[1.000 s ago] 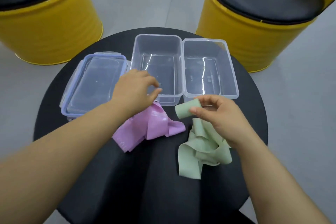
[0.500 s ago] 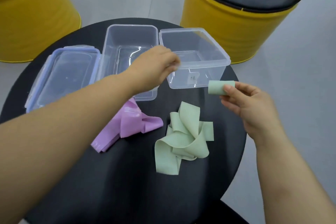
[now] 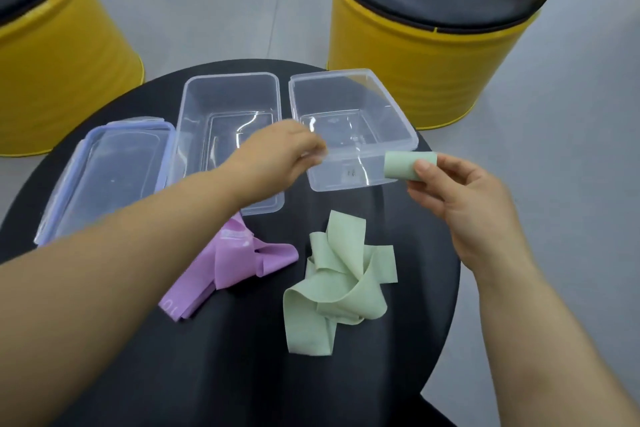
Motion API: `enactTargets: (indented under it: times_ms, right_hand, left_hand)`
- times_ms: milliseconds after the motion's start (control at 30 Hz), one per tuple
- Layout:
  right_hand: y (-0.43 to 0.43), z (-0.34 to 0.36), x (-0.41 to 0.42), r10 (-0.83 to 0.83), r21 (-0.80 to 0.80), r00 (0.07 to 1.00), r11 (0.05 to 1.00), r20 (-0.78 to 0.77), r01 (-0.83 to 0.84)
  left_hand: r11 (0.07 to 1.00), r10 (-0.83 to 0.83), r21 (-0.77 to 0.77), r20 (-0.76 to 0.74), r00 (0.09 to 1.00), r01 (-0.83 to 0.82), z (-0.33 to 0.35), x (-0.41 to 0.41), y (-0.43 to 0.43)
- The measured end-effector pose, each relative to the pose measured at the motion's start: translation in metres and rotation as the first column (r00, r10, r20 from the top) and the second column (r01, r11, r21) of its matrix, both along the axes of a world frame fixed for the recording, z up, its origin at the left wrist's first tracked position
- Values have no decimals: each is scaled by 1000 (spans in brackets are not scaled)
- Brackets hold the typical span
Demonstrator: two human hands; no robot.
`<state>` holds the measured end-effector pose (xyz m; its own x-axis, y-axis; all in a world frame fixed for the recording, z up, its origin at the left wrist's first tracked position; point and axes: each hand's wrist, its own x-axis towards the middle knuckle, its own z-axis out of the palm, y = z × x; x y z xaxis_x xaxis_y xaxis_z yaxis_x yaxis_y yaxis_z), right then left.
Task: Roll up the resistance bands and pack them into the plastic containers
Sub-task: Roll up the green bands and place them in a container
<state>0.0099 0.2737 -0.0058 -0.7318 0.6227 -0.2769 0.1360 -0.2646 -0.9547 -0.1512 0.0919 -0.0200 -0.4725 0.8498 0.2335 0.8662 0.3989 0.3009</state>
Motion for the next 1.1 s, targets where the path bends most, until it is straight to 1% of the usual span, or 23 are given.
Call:
enactTargets:
  times_ms: [67, 167, 333, 433, 467, 533, 600, 667, 833, 900, 933, 1000, 1033, 1100]
  right_hand:
    - [-4, -1, -2, 17, 51, 1000, 999, -13, -16]
    - [-11, -8, -7, 42, 129, 999, 991, 11, -43]
    - [-23, -21, -14, 106, 292, 989, 947, 104, -132]
    - [-31, -26, -21, 125, 342, 984, 926, 129, -162]
    - [-33, -26, -23, 132, 358, 981, 917, 139, -174]
    - [-35, -24, -29, 152, 400, 974, 893, 166, -207]
    - [-36, -21, -36, 174, 451, 966, 859, 189, -243]
    - [-38, -19, -44, 216, 503, 949, 809, 227, -305]
    - [-36, -14, -70, 307, 602, 881, 645, 359, -470]
    - [-36, -13, -84, 341, 616, 840, 572, 422, -542]
    - [-37, -14, -91, 366, 611, 806, 526, 465, -591]
    - [-41, -17, -101, 402, 589, 708, 393, 581, -706]
    - [-42, -19, -104, 404, 569, 653, 321, 641, -757]
    - [-43, -22, -108, 395, 527, 570, 222, 720, -820]
  left_hand:
    - [999, -8, -50, 5, 1000, 8, -16, 11, -1]
    - [997, -23, -73, -13, 1000, 22, -36, 22, -6]
    - [1000, 1, 11, -111, 994, 0, -48, 26, -13]
    - [994, 67, 102, -175, 982, -49, -55, 26, -17]
    - [988, 102, 135, -163, 981, -80, -59, 27, -18]
    - [970, 159, 199, -94, 983, -138, -68, 30, -22]
    - [952, 176, 260, -30, 984, -163, -73, 32, -24]
    - [939, 176, 301, -4, 984, -167, -71, 31, -24]
    - [950, 162, 279, -52, 985, -142, -68, 25, -24]
    - [949, 170, 278, -47, 984, -151, -68, 26, -24]
    - [944, 185, 283, -25, 982, -171, -67, 27, -23]
    - [937, 209, 281, 20, 978, -206, -65, 28, -25]
    - [941, 202, 270, 29, 979, -202, -64, 26, -27]
    - [960, 156, 233, 9, 988, -153, -62, 23, -31]
